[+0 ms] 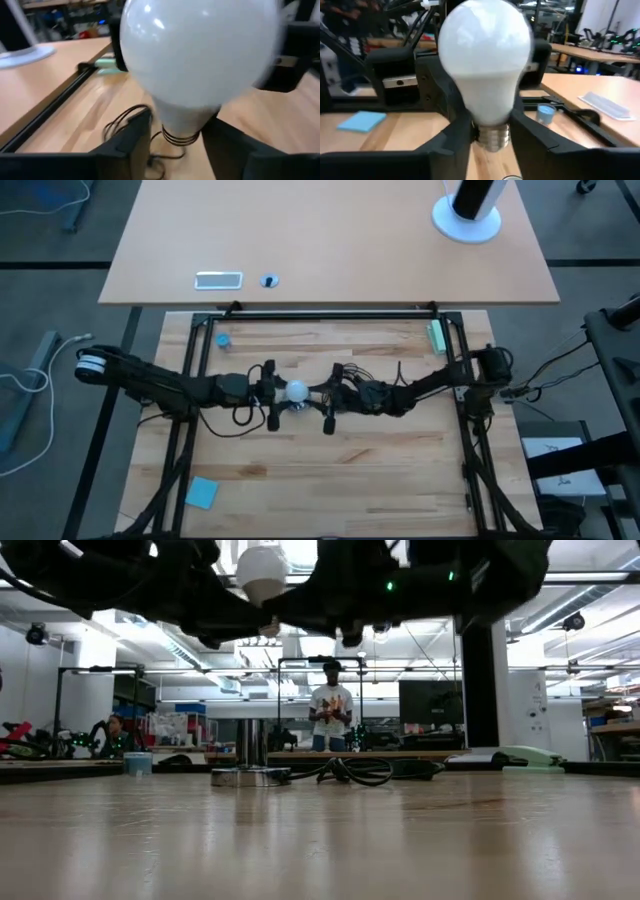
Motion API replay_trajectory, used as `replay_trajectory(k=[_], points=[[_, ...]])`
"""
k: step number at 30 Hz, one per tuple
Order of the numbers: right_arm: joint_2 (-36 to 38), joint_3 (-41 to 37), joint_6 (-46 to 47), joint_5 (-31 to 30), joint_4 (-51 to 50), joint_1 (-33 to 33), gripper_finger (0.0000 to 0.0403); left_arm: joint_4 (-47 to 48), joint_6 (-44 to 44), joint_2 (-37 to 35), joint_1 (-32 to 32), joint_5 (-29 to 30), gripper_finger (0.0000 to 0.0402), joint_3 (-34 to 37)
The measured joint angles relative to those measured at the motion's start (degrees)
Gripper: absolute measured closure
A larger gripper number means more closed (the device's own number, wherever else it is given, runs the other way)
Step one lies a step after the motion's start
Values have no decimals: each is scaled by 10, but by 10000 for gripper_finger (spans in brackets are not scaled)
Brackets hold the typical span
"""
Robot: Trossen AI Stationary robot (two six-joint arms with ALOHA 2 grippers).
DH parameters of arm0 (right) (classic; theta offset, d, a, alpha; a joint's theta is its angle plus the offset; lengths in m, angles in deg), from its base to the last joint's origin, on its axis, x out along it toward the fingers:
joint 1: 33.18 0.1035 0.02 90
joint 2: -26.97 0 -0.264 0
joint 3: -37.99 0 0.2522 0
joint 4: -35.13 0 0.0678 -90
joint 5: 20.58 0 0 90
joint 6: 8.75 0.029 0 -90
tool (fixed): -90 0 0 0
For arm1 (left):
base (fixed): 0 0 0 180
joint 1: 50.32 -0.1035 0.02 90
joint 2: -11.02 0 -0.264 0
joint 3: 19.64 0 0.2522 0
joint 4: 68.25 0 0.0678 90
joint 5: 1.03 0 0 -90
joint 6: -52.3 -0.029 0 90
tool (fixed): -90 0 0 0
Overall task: Screw lightbulb
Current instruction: Insert the lightbulb into the lamp
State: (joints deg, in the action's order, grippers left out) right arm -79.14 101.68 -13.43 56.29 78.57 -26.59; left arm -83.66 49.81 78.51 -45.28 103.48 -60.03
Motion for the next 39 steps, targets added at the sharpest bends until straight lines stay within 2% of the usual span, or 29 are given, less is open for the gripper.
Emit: replay_trajectory(k=[3,7,16,24,28,31,34,37,39], points=[[-26,-8,21,35,29,-18,305,52,0,-19,-1,20,215,0],[-49,-6,41,69,27,-36,333,82,-3,-22,-2,58,227,0],[-33,-6,28,71,-1,-42,386,91,-13,12,-11,78,304,1],[-24,-6,21,69,-22,-42,396,88,-12,23,-11,81,395,0],[-17,-7,35,68,-80,-42,396,87,-6,21,-10,81,379,0],[15,-7,59,64,-178,-42,396,86,1,19,-9,60,363,0],[58,-8,85,37,-306,-42,396,85,10,23,-7,10,348,0],[92,-9,130,-11,-409,-43,396,92,22,33,-6,6,335,0],[106,-9,158,-19,-452,-50,395,92,26,41,-6,17,328,0]])
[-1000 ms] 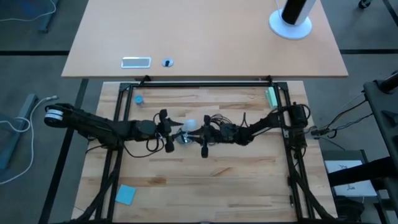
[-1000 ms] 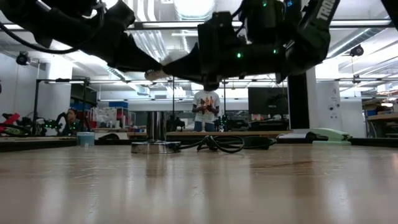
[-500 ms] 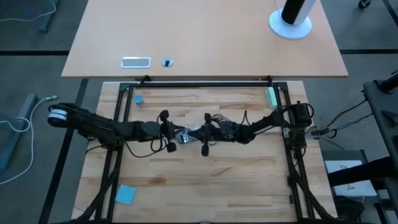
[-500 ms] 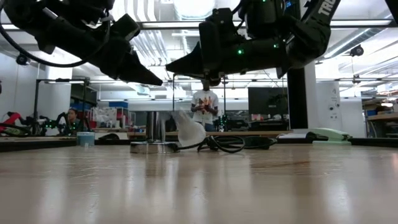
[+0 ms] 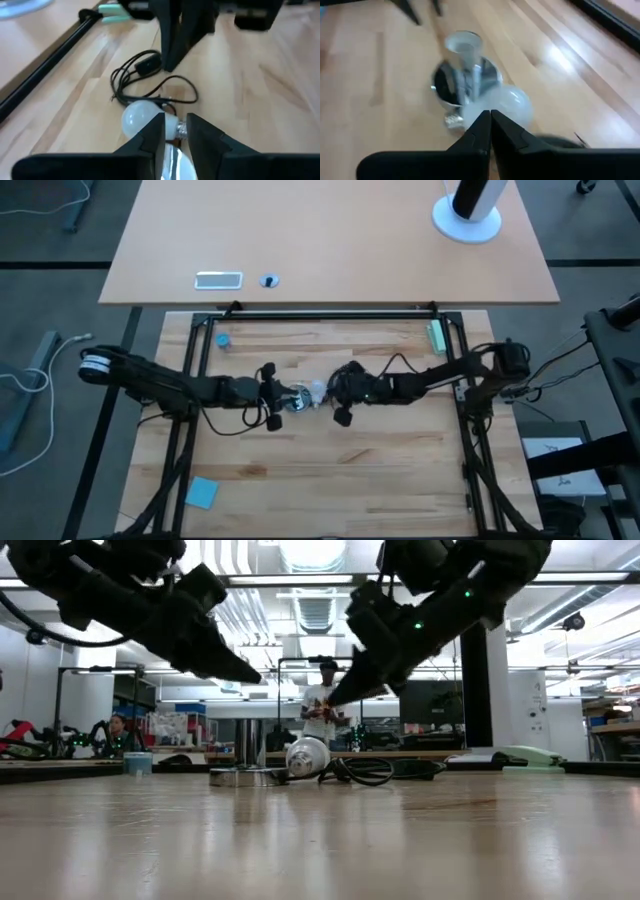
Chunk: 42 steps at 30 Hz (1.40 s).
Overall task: Screw lightbulb
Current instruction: Insert the lightbulb into the lamp
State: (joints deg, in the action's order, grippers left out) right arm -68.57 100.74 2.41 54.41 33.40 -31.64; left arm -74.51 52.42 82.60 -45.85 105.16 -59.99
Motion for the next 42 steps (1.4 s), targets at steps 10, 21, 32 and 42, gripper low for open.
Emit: replay_trajectory(k=[10,21,32,42], points=[[-3,3,89,46,-57,-44,368,103,44,97,0,12,311,-113],[30,2,79,29,-116,-51,291,449,213,266,2,89,270,-393],[120,-22,85,29,-277,-51,240,622,279,399,-9,93,222,-536],[262,-111,124,29,-265,-51,227,626,284,426,-10,83,157,-559]])
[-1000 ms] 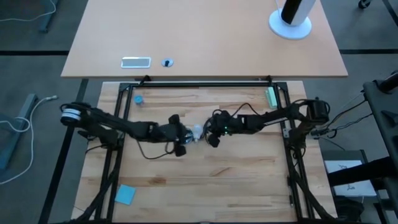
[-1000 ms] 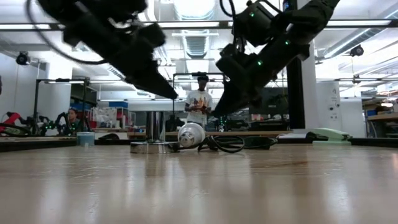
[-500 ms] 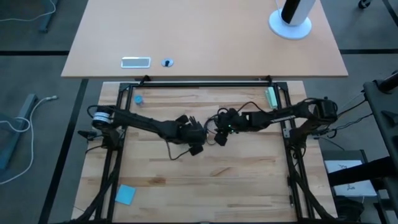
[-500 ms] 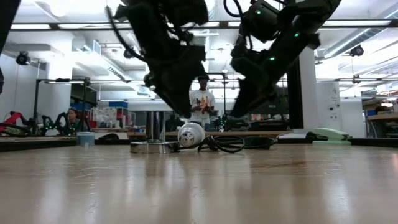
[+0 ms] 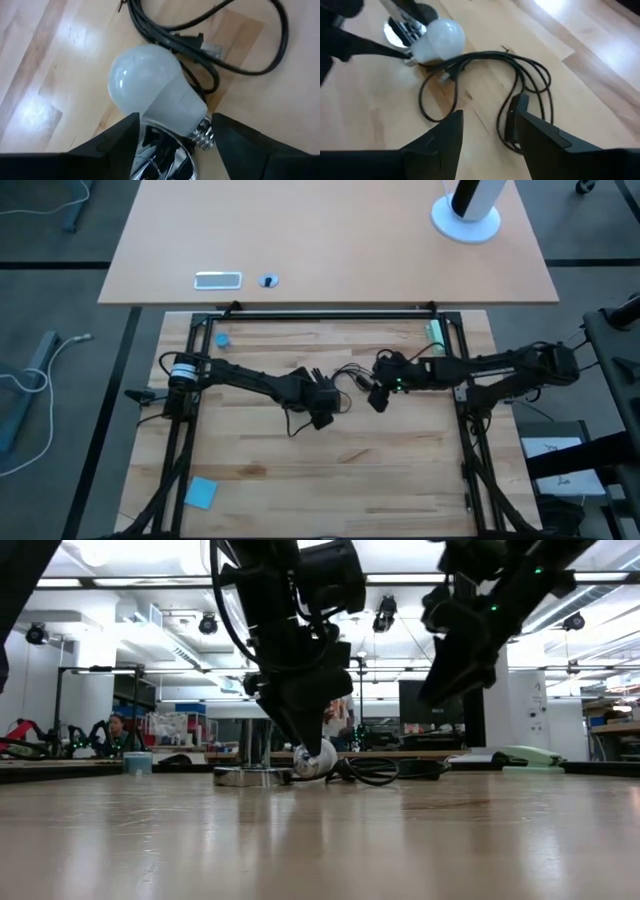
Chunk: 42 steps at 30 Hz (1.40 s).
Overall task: Screw lightbulb
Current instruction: Insert the lightbulb into the lamp
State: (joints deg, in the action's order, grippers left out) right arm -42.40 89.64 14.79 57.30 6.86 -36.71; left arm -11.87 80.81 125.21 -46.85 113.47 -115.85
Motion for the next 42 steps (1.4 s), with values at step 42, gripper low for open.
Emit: replay_trajectory(k=[42], points=[[81,-103,103,7,65,3,226,11,-18,9,-32,33,148,9]])
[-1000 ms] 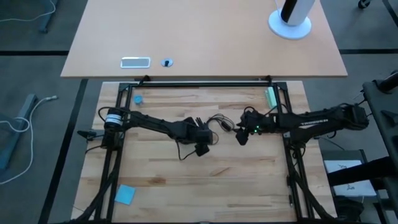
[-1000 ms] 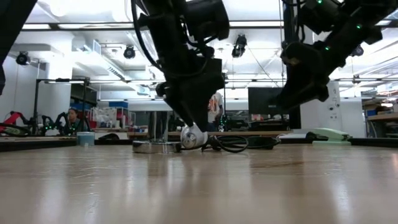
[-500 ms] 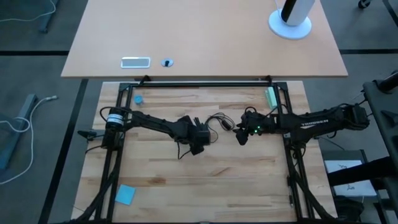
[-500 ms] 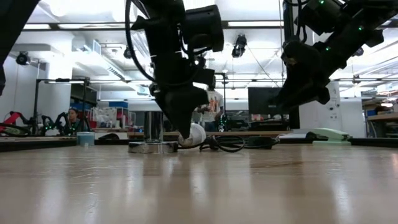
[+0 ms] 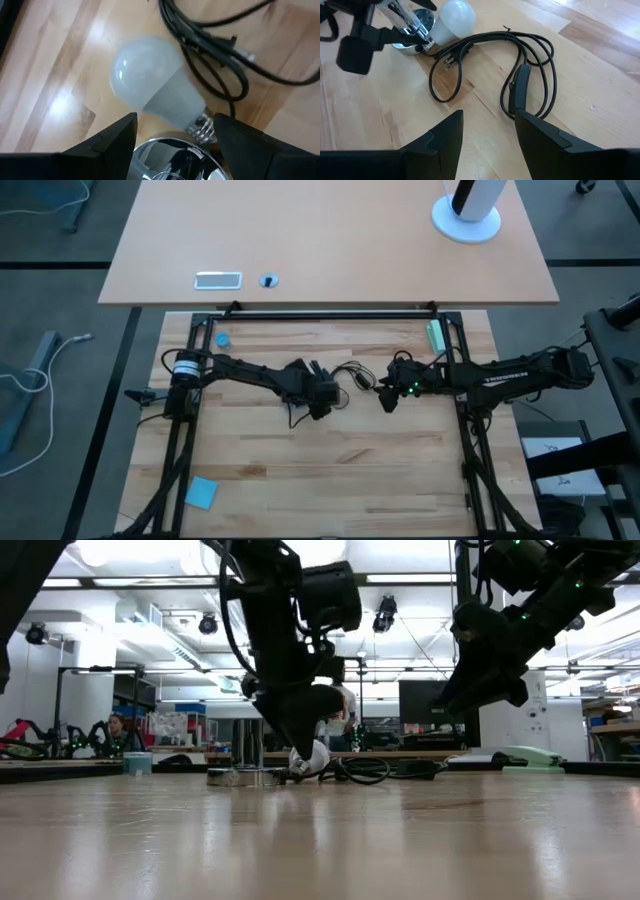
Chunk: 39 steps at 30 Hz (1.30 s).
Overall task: Screw lightbulb
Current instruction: Insert the lightbulb into the lamp
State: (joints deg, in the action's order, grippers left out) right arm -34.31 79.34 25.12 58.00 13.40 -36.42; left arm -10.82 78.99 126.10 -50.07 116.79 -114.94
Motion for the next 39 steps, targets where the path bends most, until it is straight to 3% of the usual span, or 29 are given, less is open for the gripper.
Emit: replay_trajectory(k=[12,16,23,32,39], points=[[0,0,1,0,1,0,226,-46,-23,14,-15,-4,177,34],[0,0,1,0,1,0,226,-52,-38,13,-17,-2,236,35],[0,0,0,0,1,0,226,-60,-61,11,-18,5,388,35],[0,0,-3,0,1,0,226,-61,-59,-22,-15,-5,397,39],[0,0,-3,0,1,0,226,-76,-8,-29,-28,10,326,34]])
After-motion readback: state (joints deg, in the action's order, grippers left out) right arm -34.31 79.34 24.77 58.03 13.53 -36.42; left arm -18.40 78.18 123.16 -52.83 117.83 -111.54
